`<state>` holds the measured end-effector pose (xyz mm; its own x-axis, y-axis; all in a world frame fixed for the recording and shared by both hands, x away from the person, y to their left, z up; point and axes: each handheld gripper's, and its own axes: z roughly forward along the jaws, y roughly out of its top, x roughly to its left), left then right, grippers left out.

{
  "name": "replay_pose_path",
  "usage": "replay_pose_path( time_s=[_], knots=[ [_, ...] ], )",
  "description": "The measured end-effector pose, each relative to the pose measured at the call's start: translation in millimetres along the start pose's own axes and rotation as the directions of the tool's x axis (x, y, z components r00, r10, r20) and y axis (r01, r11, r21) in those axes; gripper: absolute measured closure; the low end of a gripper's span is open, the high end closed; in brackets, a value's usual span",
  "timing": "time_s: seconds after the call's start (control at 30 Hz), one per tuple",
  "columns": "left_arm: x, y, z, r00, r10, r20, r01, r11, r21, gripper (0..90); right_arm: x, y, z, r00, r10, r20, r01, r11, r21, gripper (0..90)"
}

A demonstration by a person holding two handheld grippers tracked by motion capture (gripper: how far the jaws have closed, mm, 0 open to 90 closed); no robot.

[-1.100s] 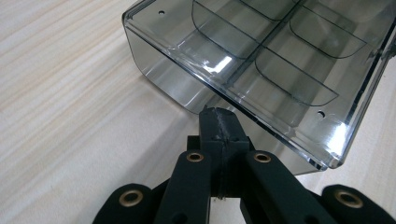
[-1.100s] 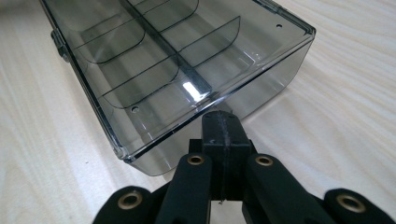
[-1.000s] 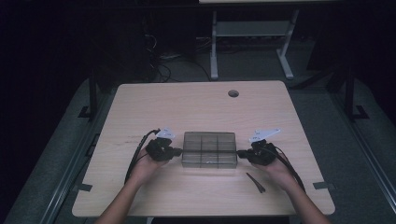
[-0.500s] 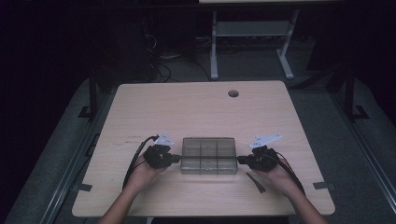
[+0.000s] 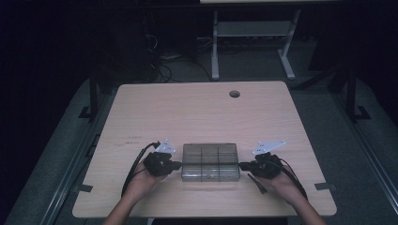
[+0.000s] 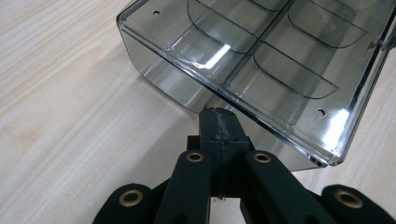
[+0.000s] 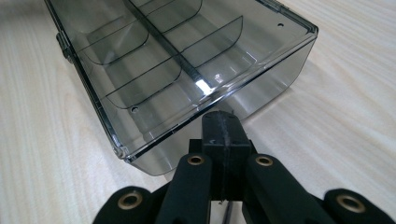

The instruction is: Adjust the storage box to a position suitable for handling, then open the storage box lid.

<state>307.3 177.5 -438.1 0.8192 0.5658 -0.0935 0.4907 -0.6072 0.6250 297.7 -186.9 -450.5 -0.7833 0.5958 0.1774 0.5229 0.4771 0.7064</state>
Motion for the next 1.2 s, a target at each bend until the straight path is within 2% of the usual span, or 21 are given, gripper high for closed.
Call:
replay_pose_path(
  time_s=[0.1, 0.17, 0.57, 0.63, 0.73, 0.97, 1.07, 1.2],
  knots=[
    [-4.7, -2.5, -1.6, 0.9999, 0.009, 0.006, -0.009, 1.0, 0.001, 90.0, 4.1, -3.5, -2.5, 1.0, -0.009, 0.002, 0.009, 1.0, 0.001, 90.0],
    [-6.5, -3.4, -2.5, 0.9999, 0.013, 0.004, -0.013, 0.9999, 0.005, 90.0, 5.7, -5.4, -3.3, 1.0, 0.003, -0.004, -0.003, 1.0, -0.004, 90.0],
    [-13.4, -10.8, -7.3, 1.0, 0.008, 0.005, -0.008, 1.0, 0.001, 90.0, 16.3, -10.7, -6.6, 0.9999, -0.007, -0.014, 0.007, 1.0, -0.009, 90.0],
    [-15.3, -12.4, -7.7, 1.0, 0.002, 0.009, -0.002, 1.0, -0.006, 90.0, 16.5, -11.8, -6.8, 0.9997, -0.019, -0.015, 0.019, 1.0, -0.013, 90.0],
    [-15.5, -13.2, -8.0, 0.9999, -0.001, 0.014, 0.001, 1.0, -0.007, 90.0, 17.0, -12.3, -7.4, 0.9998, -0.008, -0.02, 0.008, 1.0, -0.012, 90.0],
    [-17.7, -13.6, -7.8, 0.9999, -0.009, 0.014, 0.009, 0.9999, -0.01, 90.0, 17.0, -13.9, -8.1, 0.9995, -0.021, -0.021, 0.021, 1.0, -0.02, 90.0],
    [-15.5, -14.9, -7.3, 0.9995, -0.012, 0.028, 0.013, 0.9997, -0.021, 90.0, 16.7, -13.7, -7.6, 0.9993, -0.036, -0.011, 0.036, 0.999, -0.013, 90.0],
    [-14.4, -13.6, -10.5, 0.9997, -0.012, 0.022, 0.012, 0.9994, -0.031, 90.0, 15.3, -13.4, -7.4, 0.9991, -0.041, -0.012, 0.041, 0.999, -0.01, 90.0]
  ],
)
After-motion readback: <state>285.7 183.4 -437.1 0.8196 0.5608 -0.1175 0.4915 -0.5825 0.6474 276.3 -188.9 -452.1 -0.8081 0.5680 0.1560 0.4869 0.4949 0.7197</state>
